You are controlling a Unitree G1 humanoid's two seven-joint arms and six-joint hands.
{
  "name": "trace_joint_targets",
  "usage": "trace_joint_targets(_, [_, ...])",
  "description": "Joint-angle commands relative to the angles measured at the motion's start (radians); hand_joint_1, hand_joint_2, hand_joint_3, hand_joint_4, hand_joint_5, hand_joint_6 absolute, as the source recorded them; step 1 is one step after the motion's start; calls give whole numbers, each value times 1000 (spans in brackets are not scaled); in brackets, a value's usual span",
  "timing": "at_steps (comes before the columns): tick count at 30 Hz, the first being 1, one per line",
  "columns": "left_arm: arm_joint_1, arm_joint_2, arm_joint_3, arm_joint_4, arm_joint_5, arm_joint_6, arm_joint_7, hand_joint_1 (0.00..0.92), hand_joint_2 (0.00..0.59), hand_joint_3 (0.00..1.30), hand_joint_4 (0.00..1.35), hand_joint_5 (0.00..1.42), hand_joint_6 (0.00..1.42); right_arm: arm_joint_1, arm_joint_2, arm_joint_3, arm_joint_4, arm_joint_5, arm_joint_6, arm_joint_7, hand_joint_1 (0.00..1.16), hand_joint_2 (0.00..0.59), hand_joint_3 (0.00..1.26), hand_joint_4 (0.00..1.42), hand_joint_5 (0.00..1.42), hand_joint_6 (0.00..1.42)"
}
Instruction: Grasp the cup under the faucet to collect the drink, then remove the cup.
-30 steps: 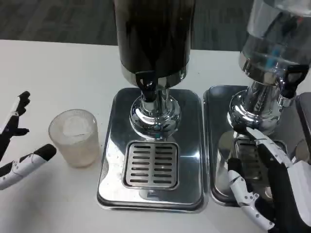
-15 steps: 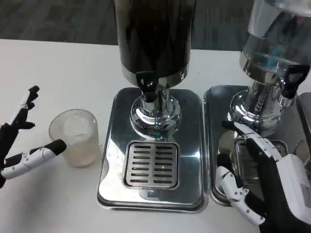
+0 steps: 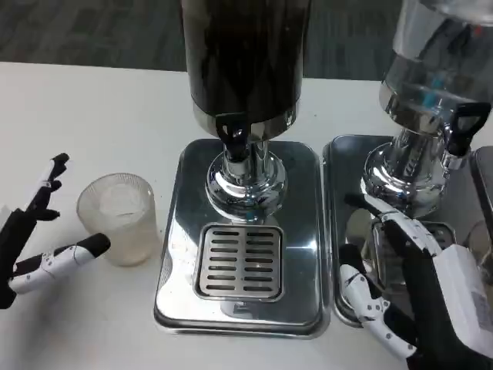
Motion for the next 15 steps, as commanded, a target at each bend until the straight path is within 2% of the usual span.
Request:
trace_joint_targets(1, [-25, 21, -28, 23, 37, -17, 40, 144, 2, 0, 0, 83, 292, 2, 3, 3, -2, 4, 5, 2, 341, 422, 261, 209, 195, 135])
trace_joint_targets(15, [-83, 33, -85, 80, 74, 25, 81, 160, 8, 0, 0, 99, 303, -5, 10, 12, 1, 4, 6, 6, 341, 422, 272, 210, 195, 146])
